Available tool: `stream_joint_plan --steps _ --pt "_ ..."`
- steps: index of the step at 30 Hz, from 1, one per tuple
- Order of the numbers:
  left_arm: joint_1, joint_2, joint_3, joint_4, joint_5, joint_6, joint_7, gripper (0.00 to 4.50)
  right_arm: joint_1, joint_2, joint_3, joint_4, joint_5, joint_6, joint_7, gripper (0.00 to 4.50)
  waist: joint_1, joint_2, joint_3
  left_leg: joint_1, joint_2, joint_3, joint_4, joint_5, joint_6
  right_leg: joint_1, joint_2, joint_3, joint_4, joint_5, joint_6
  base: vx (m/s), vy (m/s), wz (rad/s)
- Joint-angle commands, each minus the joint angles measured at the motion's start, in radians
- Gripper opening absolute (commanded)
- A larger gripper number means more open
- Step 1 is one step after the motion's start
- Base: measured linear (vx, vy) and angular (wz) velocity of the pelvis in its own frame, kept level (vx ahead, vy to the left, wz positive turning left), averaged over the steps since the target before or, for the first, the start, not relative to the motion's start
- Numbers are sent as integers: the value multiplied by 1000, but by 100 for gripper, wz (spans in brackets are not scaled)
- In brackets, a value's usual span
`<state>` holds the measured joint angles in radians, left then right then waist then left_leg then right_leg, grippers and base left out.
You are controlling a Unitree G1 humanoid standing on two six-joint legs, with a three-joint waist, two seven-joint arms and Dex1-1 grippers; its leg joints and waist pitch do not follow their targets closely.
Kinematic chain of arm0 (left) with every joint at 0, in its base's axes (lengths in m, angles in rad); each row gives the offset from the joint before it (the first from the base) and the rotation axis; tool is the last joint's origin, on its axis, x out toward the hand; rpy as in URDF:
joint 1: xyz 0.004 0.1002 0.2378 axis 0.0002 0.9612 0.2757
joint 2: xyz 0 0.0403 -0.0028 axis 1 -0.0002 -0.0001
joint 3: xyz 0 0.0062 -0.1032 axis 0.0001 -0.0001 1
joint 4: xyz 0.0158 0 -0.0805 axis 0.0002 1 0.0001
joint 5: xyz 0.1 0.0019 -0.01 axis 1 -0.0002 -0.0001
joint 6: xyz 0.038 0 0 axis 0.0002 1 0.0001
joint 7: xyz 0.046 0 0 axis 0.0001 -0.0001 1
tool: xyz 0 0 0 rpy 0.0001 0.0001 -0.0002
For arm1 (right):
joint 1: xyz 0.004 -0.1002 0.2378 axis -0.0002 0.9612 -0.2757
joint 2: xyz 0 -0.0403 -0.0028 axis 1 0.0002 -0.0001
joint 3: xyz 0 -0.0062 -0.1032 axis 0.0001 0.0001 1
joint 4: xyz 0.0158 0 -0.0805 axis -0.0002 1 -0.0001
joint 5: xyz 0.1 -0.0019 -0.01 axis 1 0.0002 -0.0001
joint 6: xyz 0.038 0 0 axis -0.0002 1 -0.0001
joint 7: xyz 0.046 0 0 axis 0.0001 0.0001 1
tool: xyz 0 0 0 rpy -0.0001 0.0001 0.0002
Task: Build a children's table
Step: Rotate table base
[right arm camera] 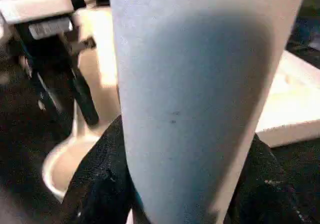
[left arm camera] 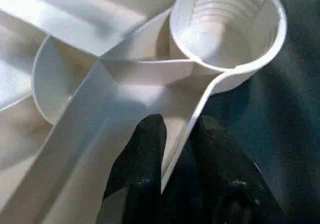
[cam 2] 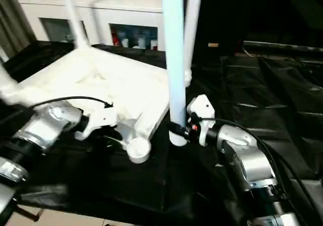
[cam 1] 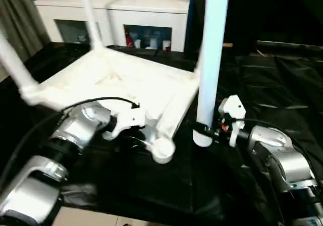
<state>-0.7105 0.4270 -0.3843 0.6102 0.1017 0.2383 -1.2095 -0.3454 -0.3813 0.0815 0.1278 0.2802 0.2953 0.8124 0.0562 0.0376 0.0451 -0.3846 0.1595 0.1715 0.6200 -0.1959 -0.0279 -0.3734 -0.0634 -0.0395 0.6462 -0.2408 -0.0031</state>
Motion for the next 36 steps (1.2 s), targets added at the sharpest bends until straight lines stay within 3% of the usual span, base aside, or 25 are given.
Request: stream_joint_plan --steps 1,5,8,9,13,14,15,17,20,23,27,33,34,36 --pt "34 -31 79 11 -34 153 146 74 -22 27 -44 6 37 36 -51 190 7 -8 -58 14 68 -28 -79 -143 42 44 -96 44 -79 -15 -304 0 0 0" --pt "72 -70 123 -67 -33 288 239 66 -33 75 -79 20 61 78 -126 190 -7 -11 -60 8 67 -29 -78 -104 58 47 -92 42 -78 14 -301 0 0 0" --pt "81 -72 123 -84 -27 303 247 54 -33 77 -79 21 59 82 -131 190 -12 -10 -59 7 64 -26 -74 -95 70 45 -88 43 -81 30 -296 0 0 0" --pt "104 -78 124 -118 -34 265 250 49 -32 79 -77 23 57 84 -131 190 -11 -14 -59 7 63 -25 -74 -97 71 45 -88 43 -83 23 -294 0 0 0" --pt "140 -87 120 -165 -48 166 246 22 -37 82 -76 29 52 84 -131 190 -7 -9 -58 10 69 -25 -77 -104 71 41 -86 44 -84 11 -284 0 0 0" --pt "156 -88 112 -179 -60 58 229 22 -46 83 -74 34 49 85 -130 190 -4 -7 -59 12 70 -27 -78 -108 70 39 -87 44 -86 8 -280 0 0 0" --pt "158 -88 112 -180 -61 52 228 6 -47 83 -74 34 49 86 -130 190 -4 -7 -59 11 71 -27 -79 -110 68 39 -86 44 -85 12 -279 0 0 0" --pt "162 -90 110 -189 -62 19 233 65 -57 80 -72 38 49 88 -125 190 -2 -4 -61 15 73 -26 -81 -110 61 37 -84 43 -79 47 -281 0 0 0" --pt "161 -89 107 -197 -61 44 238 65 -62 77 -70 37 50 92 -119 190 5 -5 -58 16 72 -23 -81 -118 54 35 -88 46 -80 37 -278 0 0 0" --pt "165 -74 96 -209 -44 68 239 105 -65 71 -65 33 53 98 -104 190 11 -5 -58 17 73 -23 -82 -120 45 35 -88 47 -80 27 -272 0 0 0" --pt "180 -50 99 -216 -28 90 250 105 -70 65 -63 27 58 103 -82 190 12 -5 -58 15 73 -25 -83 -116 42 36 -88 46 -78 47 -269 0 0 0" --pt "193 -31 105 -227 -40 100 240 105 -81 67 -60 38 56 92 -70 190 9 -6 -55 17 72 -25 -86 -146 27 33 -88 46 -84 -11 -263 0 0 0" --pt "197 -26 104 -233 -44 104 233 76 -85 69 -59 41 55 89 -69 190 8 -5 -55 17 72 -25 -87 -146 26 33 -88 46 -84 -12 -263 0 0 0" --pt "203 -22 105 -239 -50 109 229 76 -102 80 -58 56 51 78 -70 190 7 -7 -56 16 72 -25 -87 -138 27 33 -88 46 -82 -1 -267 0 0 0"
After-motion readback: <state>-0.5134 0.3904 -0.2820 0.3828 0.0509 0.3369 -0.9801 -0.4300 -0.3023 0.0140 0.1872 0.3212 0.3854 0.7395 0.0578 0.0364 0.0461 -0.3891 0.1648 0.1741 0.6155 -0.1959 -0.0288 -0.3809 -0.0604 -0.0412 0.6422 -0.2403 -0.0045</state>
